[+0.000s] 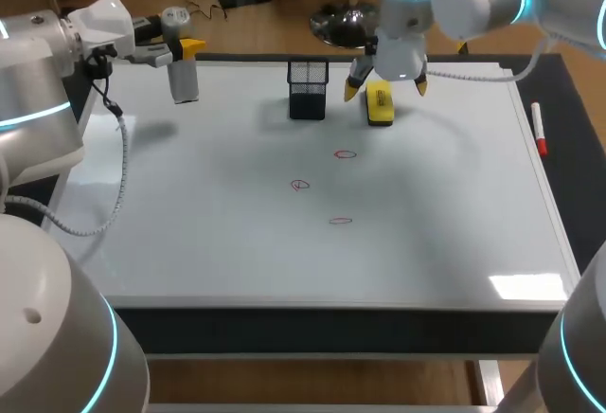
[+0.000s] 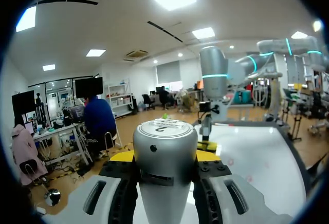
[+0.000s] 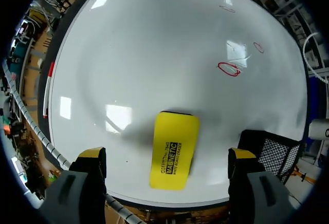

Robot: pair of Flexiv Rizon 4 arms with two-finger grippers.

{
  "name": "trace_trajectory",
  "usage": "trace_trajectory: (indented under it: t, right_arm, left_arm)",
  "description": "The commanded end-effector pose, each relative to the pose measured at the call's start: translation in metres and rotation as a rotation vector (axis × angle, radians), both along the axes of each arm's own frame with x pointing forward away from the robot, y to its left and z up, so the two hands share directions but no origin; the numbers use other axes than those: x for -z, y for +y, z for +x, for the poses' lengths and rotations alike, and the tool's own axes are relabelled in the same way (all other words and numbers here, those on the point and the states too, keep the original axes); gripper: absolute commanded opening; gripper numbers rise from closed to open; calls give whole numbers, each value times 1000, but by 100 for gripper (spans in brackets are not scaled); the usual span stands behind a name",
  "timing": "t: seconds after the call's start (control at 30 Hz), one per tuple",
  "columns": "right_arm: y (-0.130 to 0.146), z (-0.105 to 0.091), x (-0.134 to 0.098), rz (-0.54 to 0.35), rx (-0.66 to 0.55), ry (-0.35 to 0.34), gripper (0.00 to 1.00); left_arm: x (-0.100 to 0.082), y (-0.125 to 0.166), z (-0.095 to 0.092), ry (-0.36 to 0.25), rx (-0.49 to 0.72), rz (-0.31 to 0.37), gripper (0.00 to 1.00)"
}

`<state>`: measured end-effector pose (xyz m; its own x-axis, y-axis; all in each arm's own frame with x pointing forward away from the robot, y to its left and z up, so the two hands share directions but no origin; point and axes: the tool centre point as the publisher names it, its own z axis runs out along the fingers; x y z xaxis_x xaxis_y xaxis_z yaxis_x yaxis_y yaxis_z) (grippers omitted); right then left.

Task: Pick up the inspection probe, press it on each red-marked spot on the whiteboard one by one, put down the probe, pick up the eraser, and wipe off all the red marks.

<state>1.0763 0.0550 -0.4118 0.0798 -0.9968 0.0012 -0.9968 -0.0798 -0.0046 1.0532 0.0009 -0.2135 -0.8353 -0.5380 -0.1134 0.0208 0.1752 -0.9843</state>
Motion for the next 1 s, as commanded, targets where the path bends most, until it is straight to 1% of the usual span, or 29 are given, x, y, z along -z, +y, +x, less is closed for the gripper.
trace_trajectory:
  t: [0.03, 0.2, 0.6, 0.63, 0.67, 0.7, 0.73, 0.77, 0.83, 1.0]
  right_arm:
    - [3, 9, 7, -10, 21, 21, 100]
    - [4, 8, 11, -7, 30, 30, 100]
    - [4, 5, 14, 3, 57, 30, 100]
    - [3, 4, 14, 2, 58, 30, 91]
    - [3, 4, 14, 0, 60, 30, 47]
    - [3, 4, 15, 0, 63, 32, 25]
    - [2, 4, 16, 13, 69, 38, 0]
    - [1, 4, 16, 23, 71, 41, 0]
    - [0, 3, 14, 13, 76, 34, 0]
    - [-6, 2, -2, 19, 111, 0, 0]
  left_arm:
    - [0, -1, 0, -3, -2, -1, 0]
    - [0, -1, 0, -3, -2, -1, 0]
    - [0, -1, 0, -3, -2, -1, 0]
    - [0, -1, 0, -3, -2, -1, 0]
    - [0, -1, 0, -3, -2, -1, 0]
    - [0, -1, 0, -3, -2, -1, 0]
    - [0, -1, 0, -3, -2, -1, 0]
    - [0, -1, 0, -3, -2, -1, 0]
    - [0, -1, 0, -3, -2, -1, 0]
    - [0, -1, 0, -3, -2, -1, 0]
